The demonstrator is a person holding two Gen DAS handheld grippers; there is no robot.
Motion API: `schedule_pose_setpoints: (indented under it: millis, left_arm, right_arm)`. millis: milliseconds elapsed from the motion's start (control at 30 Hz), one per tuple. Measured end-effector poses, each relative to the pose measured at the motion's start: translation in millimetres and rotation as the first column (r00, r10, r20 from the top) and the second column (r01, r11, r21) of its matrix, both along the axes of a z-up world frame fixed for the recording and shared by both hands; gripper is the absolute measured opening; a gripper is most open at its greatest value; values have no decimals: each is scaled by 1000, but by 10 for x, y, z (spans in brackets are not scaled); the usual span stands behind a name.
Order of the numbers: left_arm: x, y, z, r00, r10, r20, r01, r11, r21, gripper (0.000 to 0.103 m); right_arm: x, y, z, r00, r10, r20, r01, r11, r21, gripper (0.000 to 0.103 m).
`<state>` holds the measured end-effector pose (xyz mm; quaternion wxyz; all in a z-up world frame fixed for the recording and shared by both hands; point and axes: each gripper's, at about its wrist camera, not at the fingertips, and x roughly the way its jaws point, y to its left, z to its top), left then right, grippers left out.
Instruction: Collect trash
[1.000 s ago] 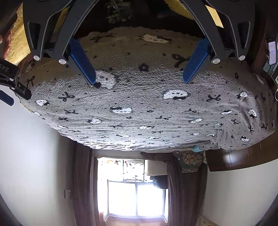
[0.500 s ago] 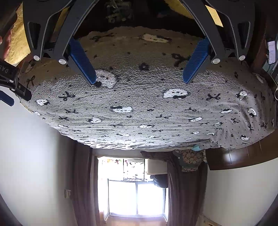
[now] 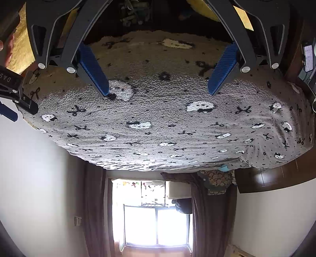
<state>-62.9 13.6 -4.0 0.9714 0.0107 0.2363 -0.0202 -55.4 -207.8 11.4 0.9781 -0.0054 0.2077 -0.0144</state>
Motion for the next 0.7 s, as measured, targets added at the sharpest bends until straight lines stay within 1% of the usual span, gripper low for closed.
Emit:
schedule_pose_setpoints:
  millis: [700]
  left_arm:
    - [4,21,24,1000,0,2,0,1000,-1,95]
  right_arm:
    - [19,9,-1,1000,13,-3,-13,1000,3,99]
